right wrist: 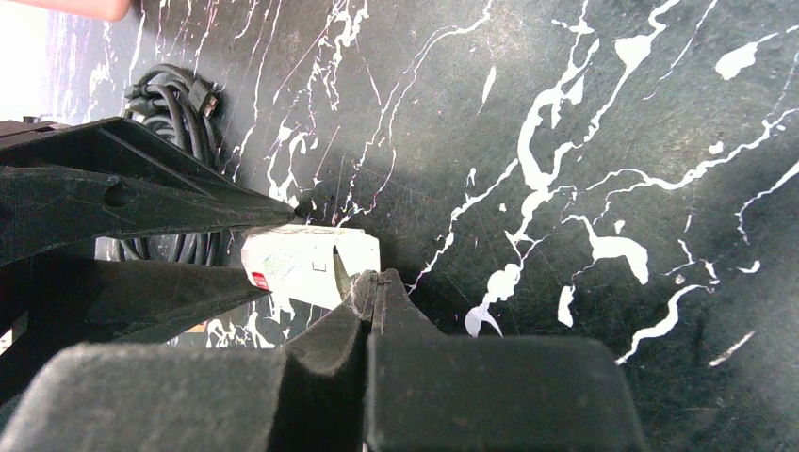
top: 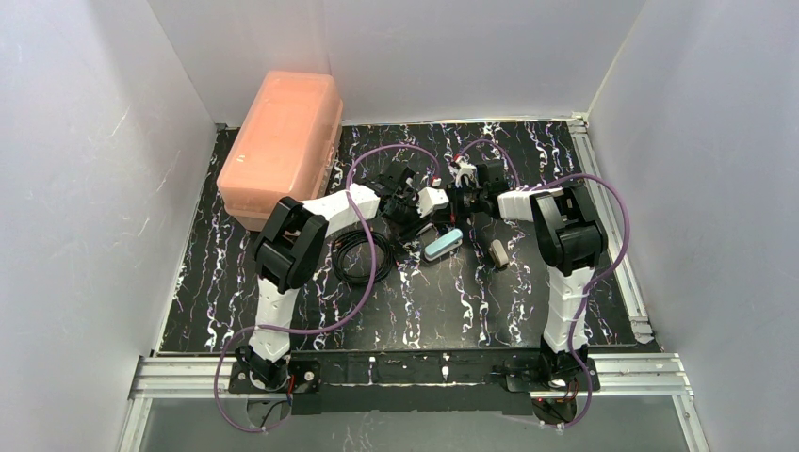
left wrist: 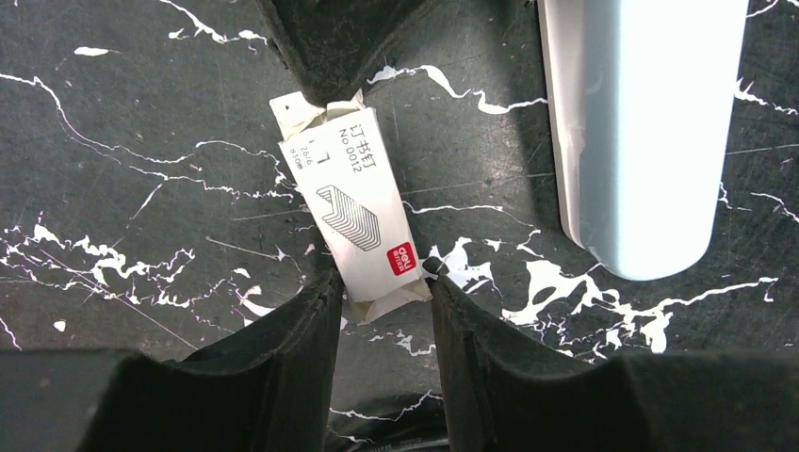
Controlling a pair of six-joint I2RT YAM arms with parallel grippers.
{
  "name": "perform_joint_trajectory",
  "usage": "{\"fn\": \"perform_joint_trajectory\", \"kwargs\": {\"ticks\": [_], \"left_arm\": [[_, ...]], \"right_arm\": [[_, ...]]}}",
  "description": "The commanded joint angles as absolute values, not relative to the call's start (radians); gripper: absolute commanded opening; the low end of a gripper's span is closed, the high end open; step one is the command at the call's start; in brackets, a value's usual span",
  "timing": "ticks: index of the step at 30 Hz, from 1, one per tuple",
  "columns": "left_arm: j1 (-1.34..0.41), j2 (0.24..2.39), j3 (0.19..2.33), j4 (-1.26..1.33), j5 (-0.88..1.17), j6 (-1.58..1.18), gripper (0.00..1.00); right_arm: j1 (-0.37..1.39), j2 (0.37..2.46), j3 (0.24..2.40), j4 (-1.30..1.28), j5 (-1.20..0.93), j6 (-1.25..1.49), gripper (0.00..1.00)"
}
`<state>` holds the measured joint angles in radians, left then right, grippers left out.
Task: Load the staples into the stapler
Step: Open the staple box at the center of the board.
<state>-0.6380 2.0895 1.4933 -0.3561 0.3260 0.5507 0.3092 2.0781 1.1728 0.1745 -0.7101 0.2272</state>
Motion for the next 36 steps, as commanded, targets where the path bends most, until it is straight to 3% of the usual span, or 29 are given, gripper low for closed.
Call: {"fn": "perform_joint_trajectory", "kwargs": {"ticks": [1,8,11,16,25,32,36], "left_arm": [[-0.64,2.134,1.485,-0.492,0.304,0.565,0.38],[-0.64,2.125,1.507,-0.461,0.32,0.526,0.57],[-0.639,2.143,1.552,-0.463,0.338,0.501,0.74],[-0.641,2.194,1.627,-0.447,0.338,0.492,0.76],[-0.641,2.275,1.739,-0.505,0.374,0.491,0.7],[-0.641,2.263,1.692,-0.492,0.383,0.477,0.45],[-0.64,2.229,1.622,-0.478,0.362,0.489,0.4]], "right_arm": [[0.293,2.074,1.144,0.125,-0.622,0.168,0.01],[0.291,2.074,1.134,0.133,-0.645,0.184,0.01],[0.292,2.077,1.126,0.142,-0.651,0.193,0.01],[0.292,2.083,1.126,0.149,-0.664,0.205,0.01],[0.291,2.088,1.126,0.161,-0.675,0.217,0.01],[0.292,2.079,1.124,0.145,-0.665,0.209,0.01],[0.289,2.068,1.127,0.125,-0.638,0.193,0.01]]}}
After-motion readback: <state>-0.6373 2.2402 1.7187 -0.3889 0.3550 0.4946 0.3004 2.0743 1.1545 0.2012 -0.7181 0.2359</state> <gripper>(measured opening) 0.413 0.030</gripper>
